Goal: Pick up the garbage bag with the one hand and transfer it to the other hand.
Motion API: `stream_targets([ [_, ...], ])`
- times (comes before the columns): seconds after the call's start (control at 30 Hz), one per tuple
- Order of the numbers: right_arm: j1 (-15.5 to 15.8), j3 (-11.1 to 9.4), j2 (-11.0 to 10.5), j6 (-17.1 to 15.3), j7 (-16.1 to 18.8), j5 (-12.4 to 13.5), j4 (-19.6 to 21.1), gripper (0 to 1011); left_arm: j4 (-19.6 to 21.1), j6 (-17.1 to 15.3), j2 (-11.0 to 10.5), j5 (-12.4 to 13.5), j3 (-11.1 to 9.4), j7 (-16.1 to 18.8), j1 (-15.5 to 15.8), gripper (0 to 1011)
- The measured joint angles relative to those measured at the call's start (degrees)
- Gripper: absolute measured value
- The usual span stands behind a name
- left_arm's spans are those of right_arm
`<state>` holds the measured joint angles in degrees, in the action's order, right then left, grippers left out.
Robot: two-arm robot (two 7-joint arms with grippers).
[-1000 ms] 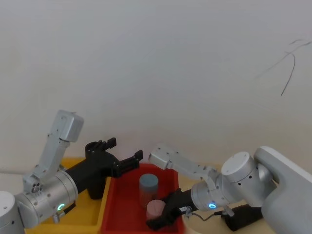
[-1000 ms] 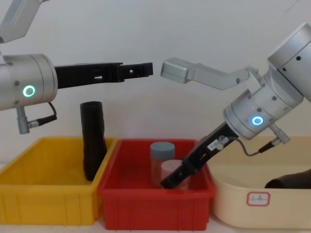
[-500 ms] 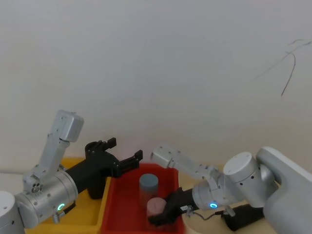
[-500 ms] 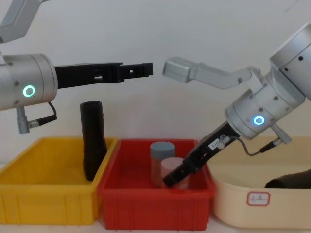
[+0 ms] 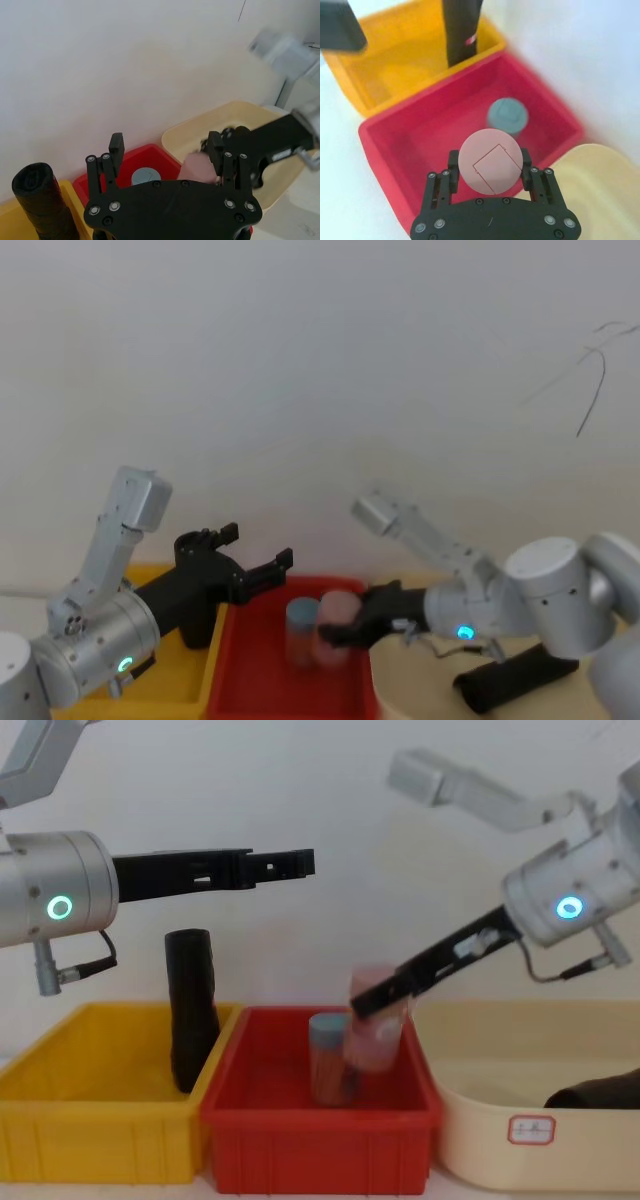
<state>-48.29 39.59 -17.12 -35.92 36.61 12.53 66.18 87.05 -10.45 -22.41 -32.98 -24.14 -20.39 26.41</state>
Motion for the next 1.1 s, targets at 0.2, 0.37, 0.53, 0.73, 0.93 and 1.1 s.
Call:
stream_targets([
  [0.2,2.33,-4.76,-2.24,-1.27,-3.49,1.72,6.38,676,0.00,0.00,0.01,0.00,0.00,0.00,0.00,1000],
  [0.37,3.88,-8.17,-3.83,-1.92,-6.16,2.84,10.31,677,0.00,0.00,0.00,0.00,0.00,0.00,0.00,1000],
  [0.53,5.70,-11.78,-5.46,-2.65,-9.22,3.57,14.17,676,0.00,0.00,0.00,0.00,0.00,0.00,0.00,1000],
  [0.73,7.66,-14.90,-7.01,-3.62,-12.82,3.60,17.26,676,0.00,0.00,0.00,0.00,0.00,0.00,0.00,1000],
  [0.93,9.47,-16.69,-8.34,-4.54,-15.64,2.73,19.09,676,0.00,0.00,0.00,0.00,0.00,0.00,0.00,1000],
  [1.1,10.42,-16.99,-9.07,-4.71,-16.16,2.28,19.32,676,0.00,0.00,0.00,0.00,0.00,0.00,0.00,1000],
])
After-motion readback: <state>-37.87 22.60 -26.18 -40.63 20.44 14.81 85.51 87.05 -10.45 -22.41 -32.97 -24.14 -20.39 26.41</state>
